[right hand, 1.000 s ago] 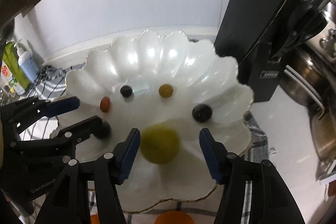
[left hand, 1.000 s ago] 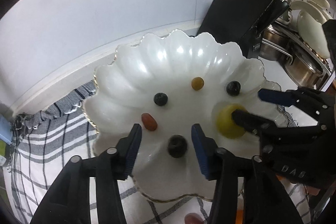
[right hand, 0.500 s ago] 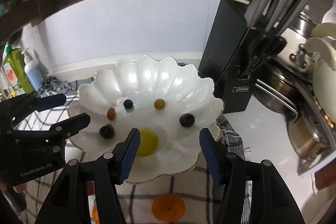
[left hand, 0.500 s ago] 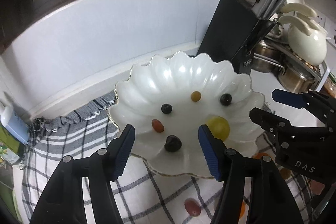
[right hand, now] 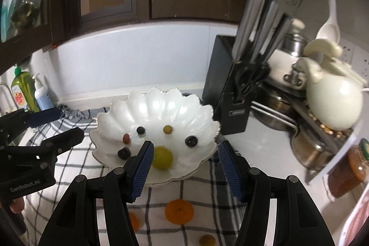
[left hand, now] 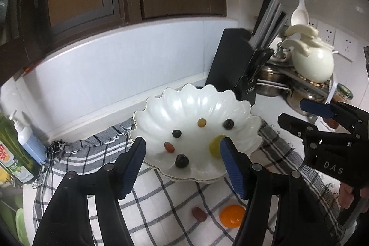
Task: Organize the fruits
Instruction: 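Withdraw both open tools from the bowl back over the cloth, then close the left tool on an orange while the right tool grasps a small brown fruit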
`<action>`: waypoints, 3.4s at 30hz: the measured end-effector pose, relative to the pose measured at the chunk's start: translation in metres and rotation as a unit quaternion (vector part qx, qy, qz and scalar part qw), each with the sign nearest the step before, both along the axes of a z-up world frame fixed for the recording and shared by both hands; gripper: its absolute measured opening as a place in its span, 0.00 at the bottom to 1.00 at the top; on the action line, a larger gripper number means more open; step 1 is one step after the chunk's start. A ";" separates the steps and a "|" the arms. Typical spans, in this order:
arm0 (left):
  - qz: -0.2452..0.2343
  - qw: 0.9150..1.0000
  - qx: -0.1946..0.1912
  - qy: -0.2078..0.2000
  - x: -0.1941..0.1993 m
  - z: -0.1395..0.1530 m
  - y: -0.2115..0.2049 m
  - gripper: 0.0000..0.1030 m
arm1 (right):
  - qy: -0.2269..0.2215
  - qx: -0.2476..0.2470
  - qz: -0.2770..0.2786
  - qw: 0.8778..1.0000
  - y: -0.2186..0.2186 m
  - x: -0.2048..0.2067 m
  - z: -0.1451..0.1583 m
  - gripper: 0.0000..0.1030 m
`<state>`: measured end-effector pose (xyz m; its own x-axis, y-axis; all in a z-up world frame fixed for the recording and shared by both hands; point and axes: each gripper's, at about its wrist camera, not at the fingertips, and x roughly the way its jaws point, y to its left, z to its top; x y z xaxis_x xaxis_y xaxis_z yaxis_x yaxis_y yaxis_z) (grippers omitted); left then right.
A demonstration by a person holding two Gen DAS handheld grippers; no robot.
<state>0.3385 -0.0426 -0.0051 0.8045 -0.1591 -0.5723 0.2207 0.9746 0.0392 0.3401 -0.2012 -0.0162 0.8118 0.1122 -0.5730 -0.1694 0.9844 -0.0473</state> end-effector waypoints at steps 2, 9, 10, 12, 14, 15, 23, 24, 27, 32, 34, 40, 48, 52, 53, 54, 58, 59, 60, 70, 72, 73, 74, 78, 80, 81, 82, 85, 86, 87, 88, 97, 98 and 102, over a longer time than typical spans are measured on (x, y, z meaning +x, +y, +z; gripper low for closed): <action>-0.004 1.000 0.001 -0.007 -0.008 0.003 -0.001 0.67 | -0.010 0.002 -0.007 1.000 -0.004 -0.010 0.006 0.58; -0.010 1.000 0.009 -0.027 -0.036 0.009 -0.004 0.67 | -0.038 0.000 -0.027 0.999 -0.015 -0.042 0.016 0.58; -0.012 0.999 0.007 -0.029 -0.039 0.010 -0.004 0.67 | -0.040 0.000 -0.031 0.999 -0.016 -0.048 0.017 0.58; -0.014 0.999 0.005 -0.029 -0.046 0.010 -0.005 0.67 | -0.044 0.004 -0.037 0.998 -0.018 -0.057 0.017 0.58; -0.016 0.999 0.001 -0.028 -0.052 0.010 -0.006 0.67 | -0.045 0.006 -0.044 0.998 -0.021 -0.064 0.016 0.58; -0.018 0.999 0.000 -0.026 -0.055 0.009 -0.006 0.67 | -0.043 0.008 -0.044 0.998 -0.022 -0.067 0.014 0.58; -0.024 1.000 -0.004 0.000 -0.073 -0.006 -0.009 0.67 | -0.029 0.011 -0.050 0.998 -0.028 -0.088 0.000 0.58; -0.025 1.000 -0.004 0.004 -0.075 -0.009 -0.009 0.67 | -0.028 0.010 -0.051 0.998 -0.028 -0.090 -0.001 0.58; -0.028 0.999 -0.007 0.018 -0.080 -0.019 -0.010 0.67 | -0.025 0.009 -0.053 0.998 -0.029 -0.095 -0.006 0.58; -0.028 0.999 -0.015 0.037 -0.087 -0.035 -0.009 0.67 | -0.012 0.003 -0.051 0.999 -0.028 -0.103 -0.019 0.58; -0.027 0.999 -0.007 0.039 -0.090 -0.040 -0.010 0.67 | -0.003 0.004 -0.048 0.999 -0.028 -0.104 -0.025 0.58; -0.031 0.999 0.006 0.041 -0.099 -0.055 -0.015 0.67 | 0.024 -0.002 -0.043 0.999 -0.029 -0.108 -0.048 0.58; -0.035 0.998 0.006 0.046 -0.099 -0.077 -0.023 0.67 | 0.036 -0.002 -0.048 0.998 -0.035 -0.109 -0.070 0.58; -0.039 0.998 0.009 0.041 -0.095 -0.085 -0.030 0.67 | 0.047 0.005 -0.052 0.998 -0.038 -0.102 -0.080 0.58; -0.041 0.998 0.009 0.041 -0.093 -0.087 -0.031 0.67 | 0.049 0.006 -0.054 0.997 -0.039 -0.100 -0.082 0.57; -0.043 0.998 0.009 0.042 -0.092 -0.088 -0.033 0.67 | 0.052 0.006 -0.055 0.997 -0.039 -0.098 -0.085 0.57; -0.046 0.998 0.006 0.053 -0.082 -0.097 -0.038 0.67 | 0.066 0.013 -0.058 0.996 -0.041 -0.091 -0.096 0.57; -0.045 0.997 0.005 0.056 -0.079 -0.099 -0.039 0.67 | 0.068 0.013 -0.059 0.996 -0.042 -0.089 -0.097 0.57; -0.044 0.997 0.003 0.060 -0.076 -0.101 -0.039 0.66 | 0.071 0.013 -0.059 0.996 -0.042 -0.088 -0.099 0.56; -0.052 0.995 0.001 0.086 -0.058 -0.122 -0.049 0.63 | 0.101 0.033 -0.064 0.992 -0.052 -0.069 -0.117 0.45; -0.053 0.995 0.002 0.089 -0.054 -0.125 -0.050 0.62 | 0.105 0.035 -0.065 0.992 -0.053 -0.066 -0.120 0.45; -0.053 0.994 0.001 0.092 -0.052 -0.127 -0.051 0.62 | 0.107 0.037 -0.065 0.991 -0.054 -0.064 -0.122 0.45; -0.053 0.994 0.000 0.093 -0.051 -0.128 -0.052 0.62 | 0.108 0.037 -0.066 0.991 -0.054 -0.064 -0.123 0.44; -0.055 0.993 -0.005 0.100 -0.045 -0.131 -0.053 0.61 | 0.114 0.038 -0.065 0.991 -0.055 -0.058 -0.126 0.40; -0.056 0.993 -0.005 0.102 -0.042 -0.132 -0.054 0.59 | 0.118 0.038 -0.063 0.990 -0.055 -0.056 -0.128 0.39; -0.057 0.993 -0.005 0.104 -0.040 -0.133 -0.054 0.58 | 0.120 0.038 -0.062 0.990 -0.054 -0.054 -0.129 0.38; -0.058 0.993 -0.007 0.106 -0.039 -0.134 -0.055 0.57 | 0.122 0.040 -0.062 0.990 -0.054 -0.053 -0.130 0.38; -0.060 0.992 -0.011 0.113 -0.036 -0.137 -0.055 0.53 | 0.125 0.040 -0.060 0.990 -0.054 -0.050 -0.133 0.35; -0.060 0.991 -0.011 0.115 -0.035 -0.138 -0.055 0.51 | 0.127 0.038 -0.059 0.989 -0.054 -0.049 -0.134 0.33; -0.061 0.991 -0.012 0.118 -0.034 -0.139 -0.056 0.50 | 0.128 0.037 -0.059 0.989 -0.053 -0.049 -0.134 0.32; -0.061 0.991 -0.012 0.120 -0.033 -0.140 -0.056 0.49 | 0.130 0.038 -0.058 0.989 -0.054 -0.048 -0.135 0.32; -0.060 0.991 -0.010 0.119 -0.032 -0.140 -0.056 0.42 | 0.131 0.032 -0.058 0.989 -0.053 -0.046 -0.137 0.26; -0.060 0.991 -0.013 0.121 -0.032 -0.140 -0.056 0.42 | 0.131 0.035 -0.058 0.989 -0.053 -0.046 -0.137 0.26; -0.060 0.990 -0.023 0.123 -0.035 -0.137 -0.054 0.42 | 0.120 0.034 -0.055 0.991 -0.051 -0.051 -0.129 0.26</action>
